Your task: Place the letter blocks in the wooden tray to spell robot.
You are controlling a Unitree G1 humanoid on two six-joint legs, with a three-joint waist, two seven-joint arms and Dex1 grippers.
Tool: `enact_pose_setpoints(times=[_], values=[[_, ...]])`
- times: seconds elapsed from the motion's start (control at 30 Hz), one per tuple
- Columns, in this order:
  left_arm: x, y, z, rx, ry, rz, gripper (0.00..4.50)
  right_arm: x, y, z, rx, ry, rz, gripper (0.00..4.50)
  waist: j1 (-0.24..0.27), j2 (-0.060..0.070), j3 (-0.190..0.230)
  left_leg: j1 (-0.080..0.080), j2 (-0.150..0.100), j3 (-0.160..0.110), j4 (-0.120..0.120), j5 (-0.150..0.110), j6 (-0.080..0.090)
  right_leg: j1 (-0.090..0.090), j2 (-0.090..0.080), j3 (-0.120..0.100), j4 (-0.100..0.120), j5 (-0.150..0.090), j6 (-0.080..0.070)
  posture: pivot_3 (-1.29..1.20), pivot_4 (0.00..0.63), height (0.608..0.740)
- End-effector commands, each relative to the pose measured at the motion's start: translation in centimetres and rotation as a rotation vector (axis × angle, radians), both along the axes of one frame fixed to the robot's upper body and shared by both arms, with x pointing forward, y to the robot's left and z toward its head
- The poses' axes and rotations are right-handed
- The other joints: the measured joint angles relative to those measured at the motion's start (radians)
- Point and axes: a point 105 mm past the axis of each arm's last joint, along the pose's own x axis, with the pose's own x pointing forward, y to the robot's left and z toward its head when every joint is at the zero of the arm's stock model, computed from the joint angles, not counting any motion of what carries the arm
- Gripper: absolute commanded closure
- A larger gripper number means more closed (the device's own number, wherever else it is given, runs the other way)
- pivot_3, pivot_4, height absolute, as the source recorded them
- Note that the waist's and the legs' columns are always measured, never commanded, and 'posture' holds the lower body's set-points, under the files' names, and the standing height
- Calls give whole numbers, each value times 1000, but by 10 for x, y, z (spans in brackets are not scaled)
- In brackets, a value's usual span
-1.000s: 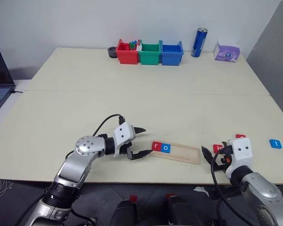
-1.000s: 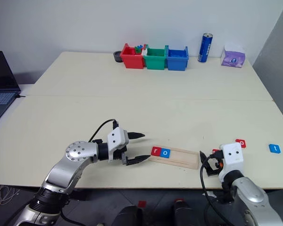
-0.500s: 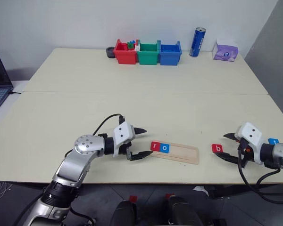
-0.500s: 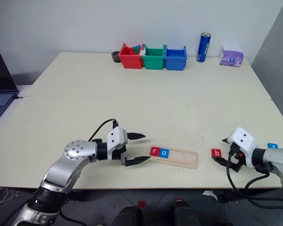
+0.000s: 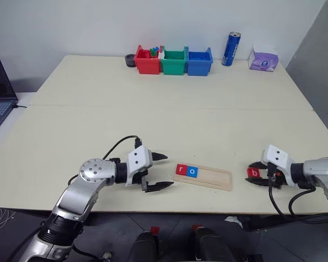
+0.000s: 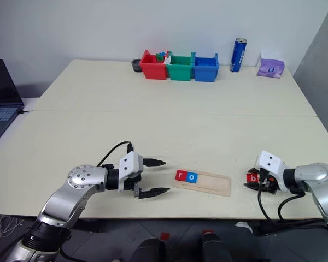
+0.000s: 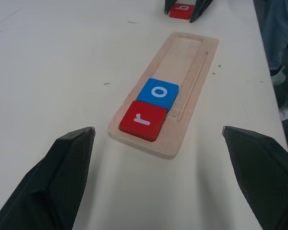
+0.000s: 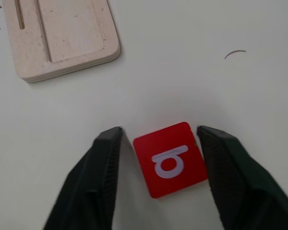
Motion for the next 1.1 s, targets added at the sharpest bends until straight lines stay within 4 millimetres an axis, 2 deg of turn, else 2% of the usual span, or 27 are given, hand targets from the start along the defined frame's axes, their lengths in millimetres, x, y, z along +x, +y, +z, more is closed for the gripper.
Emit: enact_pose_setpoints(times=[0.03,0.17,0.3,0.5,0.67,1.1], values=[[1,6,17,-37,-27,-18,0,3,-1,17,-6,-40,13,3061,0,0,0,0,0,0,0,0,0,0,0,0,0,0,0,0,150,740],[14,28,17,-28,-13,12,0,-1,12,32,41,-57,42,3094,0,0,0,0,0,0,0,0,0,0,0,-1,0,0,0,0,150,740],[19,42,13,-4,-10,6,0,-8,37,46,90,-85,84,3094,-1,1,0,0,0,-1,0,0,0,0,1,-2,0,0,0,0,150,740],[16,43,5,17,-5,-31,0,-24,82,44,142,-77,157,3094,1,0,0,-1,0,-1,0,0,0,0,0,-2,0,0,0,0,150,740],[14,36,2,16,-12,-56,0,-21,118,36,166,-84,170,3094,-1,0,0,0,1,-1,0,0,0,-1,0,-2,1,0,0,0,150,740],[8,22,5,10,-35,-96,0,-6,135,28,150,-90,150,3094,0,0,0,-1,1,-1,0,0,0,-1,0,-3,0,0,0,0,150,740]])
